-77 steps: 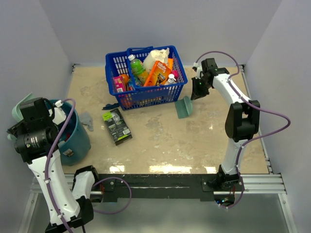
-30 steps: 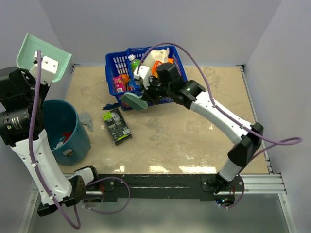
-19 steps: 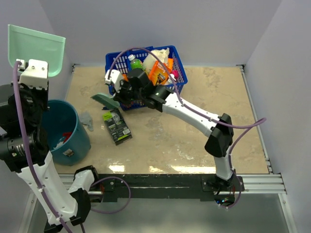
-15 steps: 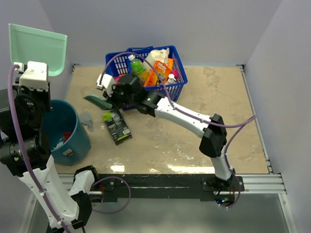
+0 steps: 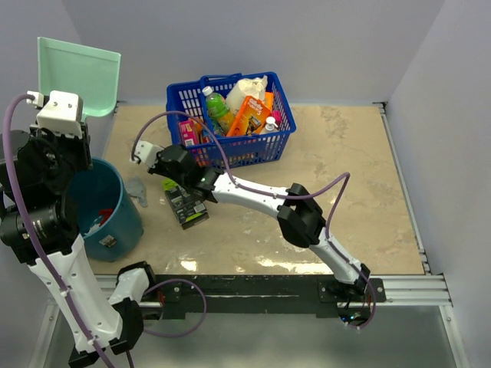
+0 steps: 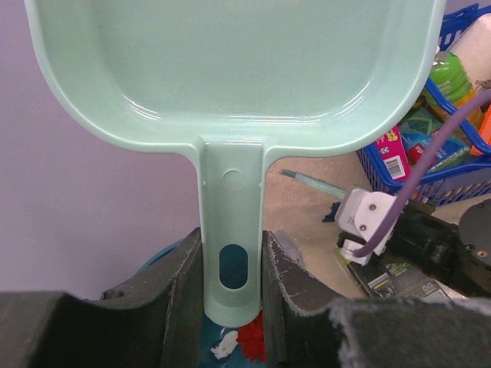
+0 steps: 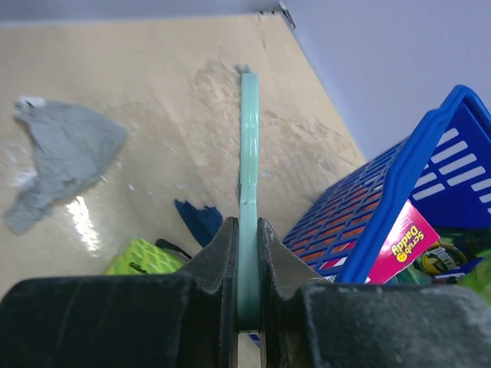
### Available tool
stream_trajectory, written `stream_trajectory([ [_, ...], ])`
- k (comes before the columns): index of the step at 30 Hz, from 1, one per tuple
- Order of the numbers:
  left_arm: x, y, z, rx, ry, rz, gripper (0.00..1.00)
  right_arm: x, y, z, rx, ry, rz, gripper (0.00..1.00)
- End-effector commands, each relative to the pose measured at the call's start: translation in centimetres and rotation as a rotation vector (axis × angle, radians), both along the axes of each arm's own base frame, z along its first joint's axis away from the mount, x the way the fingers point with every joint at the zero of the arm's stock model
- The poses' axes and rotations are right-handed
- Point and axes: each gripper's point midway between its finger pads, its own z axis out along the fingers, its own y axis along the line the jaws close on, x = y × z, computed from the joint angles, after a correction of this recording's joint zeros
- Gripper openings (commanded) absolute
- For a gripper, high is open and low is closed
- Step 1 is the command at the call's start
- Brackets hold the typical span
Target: Sweep away the paper scraps from the table
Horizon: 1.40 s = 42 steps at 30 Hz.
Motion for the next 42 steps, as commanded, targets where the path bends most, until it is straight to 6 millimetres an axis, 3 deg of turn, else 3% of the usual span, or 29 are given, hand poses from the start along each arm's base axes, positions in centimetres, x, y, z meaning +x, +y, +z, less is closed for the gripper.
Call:
stream_trajectory([
  [1,1.1,-0.6,2.0,-0.011,-0.054,-0.045,0.00,1.7,-0.9,3.8,-0.014,-0.128,-0.091,0.00],
  [9,1.9,-1.0,2.3,-0.020,-0.051,-0.080,0.00,0.7,-1.3,-0.8,-0.117,-0.003,-0.064,0.00],
  [12,2.0,-1.2,2.1,-0.026,-0.048,-0.088,0.00,-1.0,-0.6,-2.3,-0.098,0.112,0.006,0.00],
  [16,1.6,-1.2,2.0,-0.022,-0.046,-0.081,0.00,-3.2,1.1,-2.7,0.007,0.278,0.123,0.00],
  [18,1.5,-1.2,2.0,-0.022,-0.043,-0.080,0.00,-4.5,2.2,-1.6,0.098,0.374,0.206,0.00],
  [21,1.4,-1.3,1.9,-0.025,-0.039,-0.087,0.00,-6.0,2.9,1.7,0.239,0.500,0.344,0.00],
  [22,1.3,-1.5,1.9,-0.026,-0.042,-0.092,0.00,-6.4,2.8,3.3,0.263,0.497,0.382,0.00],
  [26,1.0,-1.7,1.3,-0.028,-0.032,-0.099,0.00,-6.6,1.6,5.8,0.360,0.546,0.419,0.00],
  [31,0.7,-1.8,1.1,-0.030,-0.032,-0.101,0.00,-5.3,0.9,7.3,0.425,0.486,0.347,0.00],
  [35,0.9,-2.0,0.8,-0.039,-0.025,-0.112,0.00,-4.1,2.1,7.9,0.510,0.520,0.292,0.00],
  [41,1.2,-2.1,1.0,-0.042,-0.024,-0.126,0.00,-2.8,4.9,5.7,0.595,0.545,0.173,0.00],
  [42,1.3,-2.1,1.0,-0.036,-0.021,-0.127,0.00,-2.2,5.0,6.1,0.617,0.530,0.135,0.00],
])
